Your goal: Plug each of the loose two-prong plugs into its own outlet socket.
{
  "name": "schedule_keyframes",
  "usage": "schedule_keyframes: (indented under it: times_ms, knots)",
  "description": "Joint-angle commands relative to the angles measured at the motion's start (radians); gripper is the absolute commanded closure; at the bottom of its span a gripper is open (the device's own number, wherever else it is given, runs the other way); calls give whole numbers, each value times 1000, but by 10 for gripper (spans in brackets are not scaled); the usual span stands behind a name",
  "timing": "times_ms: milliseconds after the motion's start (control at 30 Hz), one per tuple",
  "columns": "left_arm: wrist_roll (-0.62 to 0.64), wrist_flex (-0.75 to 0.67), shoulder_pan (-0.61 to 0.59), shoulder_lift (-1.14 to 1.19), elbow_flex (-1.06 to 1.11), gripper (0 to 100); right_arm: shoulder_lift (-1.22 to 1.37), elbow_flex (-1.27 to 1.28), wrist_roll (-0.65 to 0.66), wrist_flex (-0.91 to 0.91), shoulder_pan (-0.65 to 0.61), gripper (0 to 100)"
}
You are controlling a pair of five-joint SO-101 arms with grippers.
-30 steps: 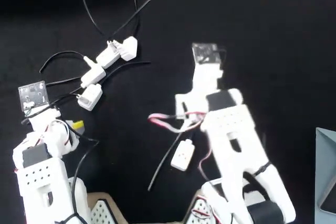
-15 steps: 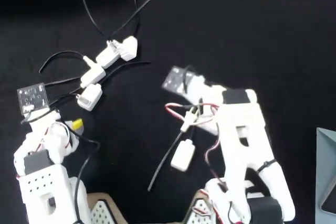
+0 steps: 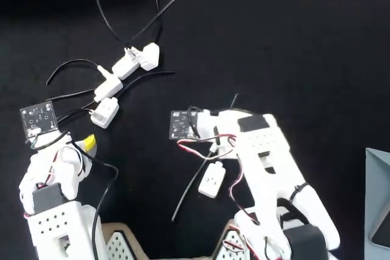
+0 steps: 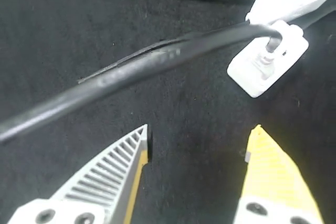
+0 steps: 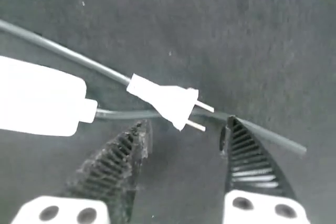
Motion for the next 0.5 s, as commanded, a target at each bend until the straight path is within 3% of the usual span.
schedule_keyframes:
  times_ms: [0, 467]
  knots:
    - [2, -8, 1, -12, -7, 704, 62, -18, 12, -23, -34, 790]
    - [2, -6, 1, -12, -7, 704, 216, -36, 12, -118, -20, 792]
